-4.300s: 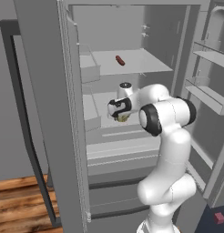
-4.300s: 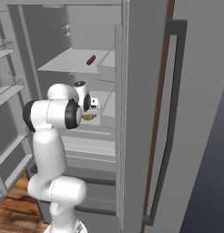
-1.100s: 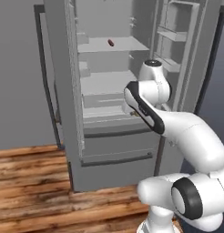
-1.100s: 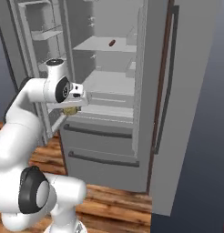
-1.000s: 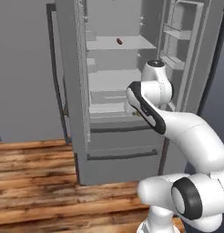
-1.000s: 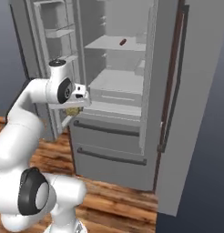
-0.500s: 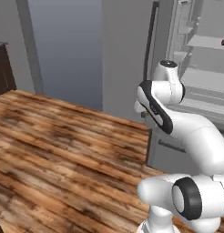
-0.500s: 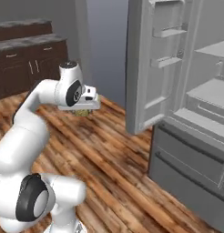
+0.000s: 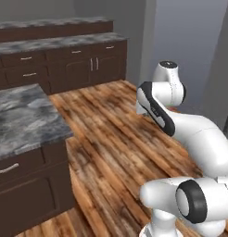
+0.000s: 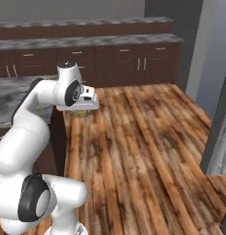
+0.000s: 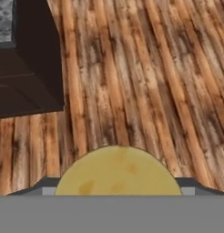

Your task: Retrieve the sausage and cheese from the fridge and place them on the cutting board on the counter.

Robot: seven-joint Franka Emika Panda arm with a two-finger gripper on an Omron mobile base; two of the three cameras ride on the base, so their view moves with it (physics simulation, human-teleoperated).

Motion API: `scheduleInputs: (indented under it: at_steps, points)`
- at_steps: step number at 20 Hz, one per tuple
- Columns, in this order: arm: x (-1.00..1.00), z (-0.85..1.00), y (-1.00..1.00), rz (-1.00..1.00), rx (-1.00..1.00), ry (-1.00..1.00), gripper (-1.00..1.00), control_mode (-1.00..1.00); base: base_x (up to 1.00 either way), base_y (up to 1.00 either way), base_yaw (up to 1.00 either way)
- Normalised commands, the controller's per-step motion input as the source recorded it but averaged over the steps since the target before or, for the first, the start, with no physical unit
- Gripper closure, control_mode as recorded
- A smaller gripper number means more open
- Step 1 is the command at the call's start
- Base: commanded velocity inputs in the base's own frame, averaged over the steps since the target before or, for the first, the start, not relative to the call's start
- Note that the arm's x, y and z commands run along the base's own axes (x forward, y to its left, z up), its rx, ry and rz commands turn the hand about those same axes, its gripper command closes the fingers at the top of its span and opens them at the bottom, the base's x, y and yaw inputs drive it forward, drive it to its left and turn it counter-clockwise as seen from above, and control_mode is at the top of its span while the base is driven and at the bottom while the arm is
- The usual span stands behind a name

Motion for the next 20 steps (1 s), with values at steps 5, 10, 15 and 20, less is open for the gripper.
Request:
scheduleInputs:
  at_steps: [5,10,15,20]
  points:
    - [0.0,0.0,0.0,0.0,0.0,0.0,1.0,1.0,0.48,0.14,0.72]
    - [0.0,0.0,0.0,0.0,0.0,0.0,1.0,1.0,0.56,0.16,0.69]
    - [0.0,0.0,0.0,0.0,0.0,0.0,1.0,1.0,0.43,0.19,0.73]
    - [0.0,0.0,0.0,0.0,0.0,0.0,1.0,1.0,0.45,0.15,0.74]
